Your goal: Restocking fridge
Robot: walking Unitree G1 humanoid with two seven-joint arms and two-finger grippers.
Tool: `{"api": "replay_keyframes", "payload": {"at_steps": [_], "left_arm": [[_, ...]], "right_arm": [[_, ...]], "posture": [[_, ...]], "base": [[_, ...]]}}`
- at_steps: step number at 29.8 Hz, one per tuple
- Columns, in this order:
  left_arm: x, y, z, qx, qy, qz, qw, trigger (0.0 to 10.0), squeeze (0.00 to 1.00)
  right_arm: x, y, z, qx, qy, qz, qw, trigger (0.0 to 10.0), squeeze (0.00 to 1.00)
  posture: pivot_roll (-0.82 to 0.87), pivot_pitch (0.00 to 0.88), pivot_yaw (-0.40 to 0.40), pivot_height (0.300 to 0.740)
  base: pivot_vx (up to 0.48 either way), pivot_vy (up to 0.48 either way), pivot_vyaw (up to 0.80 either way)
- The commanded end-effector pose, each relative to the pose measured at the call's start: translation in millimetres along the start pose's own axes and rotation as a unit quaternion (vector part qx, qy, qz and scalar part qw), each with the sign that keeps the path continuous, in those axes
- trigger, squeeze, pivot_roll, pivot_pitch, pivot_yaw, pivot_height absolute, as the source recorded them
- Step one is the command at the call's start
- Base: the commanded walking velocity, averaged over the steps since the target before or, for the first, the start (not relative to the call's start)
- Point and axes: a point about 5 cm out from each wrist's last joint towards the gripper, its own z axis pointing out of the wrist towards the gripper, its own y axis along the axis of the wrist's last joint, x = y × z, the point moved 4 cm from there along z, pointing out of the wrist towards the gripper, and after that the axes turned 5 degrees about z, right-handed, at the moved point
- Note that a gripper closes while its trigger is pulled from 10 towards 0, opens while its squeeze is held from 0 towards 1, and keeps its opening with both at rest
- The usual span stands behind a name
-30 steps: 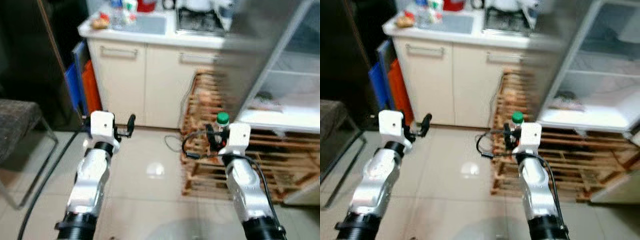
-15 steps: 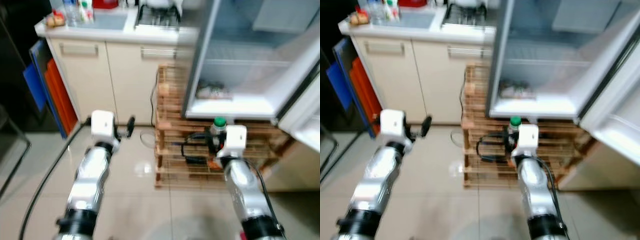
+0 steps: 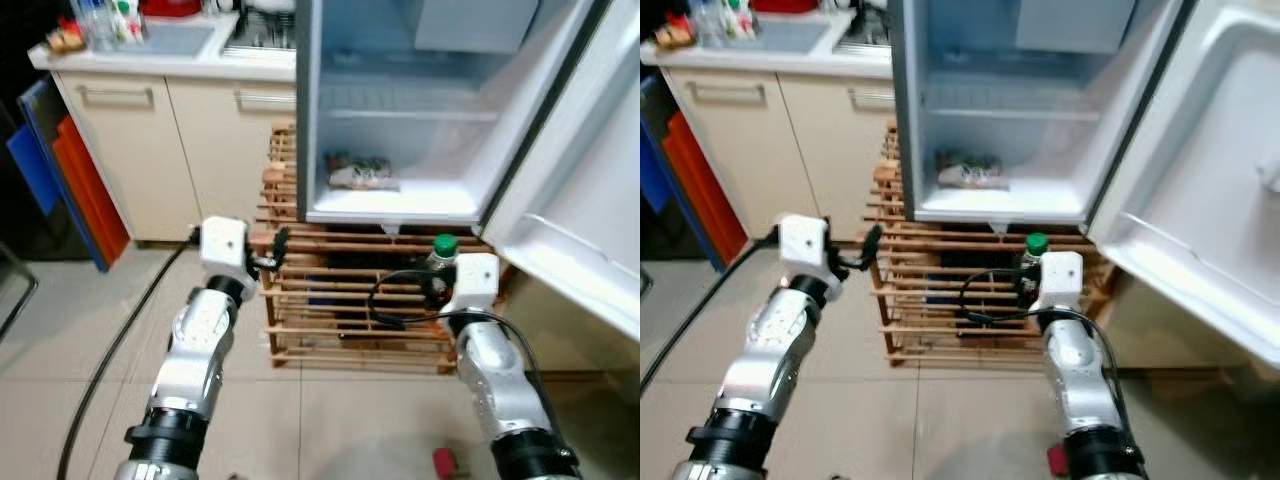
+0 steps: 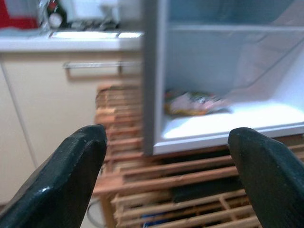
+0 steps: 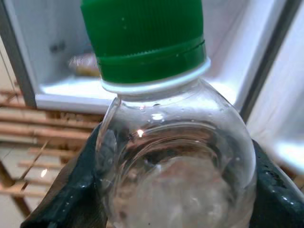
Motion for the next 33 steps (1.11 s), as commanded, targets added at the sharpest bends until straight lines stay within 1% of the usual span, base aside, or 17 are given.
{"api": "replay_keyframes", "payload": {"at_steps": [1,5,9,16,22,25,27,28,31,33], "left_arm": [[-1.4,9,1.1,-0.016,-0.011,0.014,1.000,10.0,0.00],[-7.8,21,3.5,-0.036,-0.022,0.026,0.999,10.0,0.00],[-12.3,32,5.6,-0.056,-0.037,0.037,0.997,10.0,0.00],[-15.7,40,6.9,-0.068,-0.045,0.044,0.996,10.0,0.00],[-20.6,43,6.2,-0.075,-0.050,0.041,0.995,10.0,0.00],[-21.3,44,6.0,-0.076,-0.052,0.042,0.995,10.0,0.00],[-22.5,46,5.5,-0.080,-0.055,0.046,0.994,10.0,0.00],[-22.5,46,5.5,-0.080,-0.055,0.046,0.994,10.0,0.00],[-27.5,52,3.7,-0.093,-0.069,0.060,0.991,10.0,0.00],[-28.7,56,3.0,-0.099,-0.071,0.056,0.991,10.0,0.00]], "right_arm": [[18.2,20,5.9,-0.040,0.029,-0.002,0.999,0.0,0.00],[19.3,17,7.5,-0.034,0.025,0.007,0.999,0.0,0.00],[21.5,18,10.0,-0.037,0.027,0.009,0.999,0.0,0.00],[26.3,24,15.6,-0.045,0.031,0.014,0.998,0.0,0.00],[33.4,28,17.0,-0.051,0.039,0.019,0.998,0.0,0.00],[34.1,30,17.5,-0.053,0.040,0.020,0.998,0.0,0.00],[37.4,38,19.7,-0.065,0.043,0.023,0.997,0.0,0.00],[37.4,38,19.7,-0.065,0.043,0.023,0.997,0.0,0.00],[52.1,65,24.5,-0.105,0.058,0.033,0.992,0.0,0.00],[64.2,84,28.0,-0.127,0.073,0.045,0.988,0.0,0.00]], "posture": [[-0.08,0.000,-0.012,0.740],[-0.08,0.000,-0.012,0.740],[-0.07,0.000,-0.012,0.740],[-0.07,0.000,-0.019,0.740],[-0.07,0.000,-0.022,0.740],[-0.07,0.000,-0.022,0.740],[-0.07,0.000,-0.021,0.740],[-0.07,0.000,-0.021,0.740],[-0.07,0.000,-0.021,0.740],[-0.06,0.000,-0.023,0.740]], "base": [[0.480,0.000,0.00],[0.480,0.000,0.00],[0.480,0.000,0.00],[0.480,0.000,0.00],[0.480,0.000,0.00],[0.480,0.000,0.00],[0.480,0.000,0.00],[0.480,0.000,0.00],[0.480,0.000,0.00],[0.480,0.000,0.00]]}}
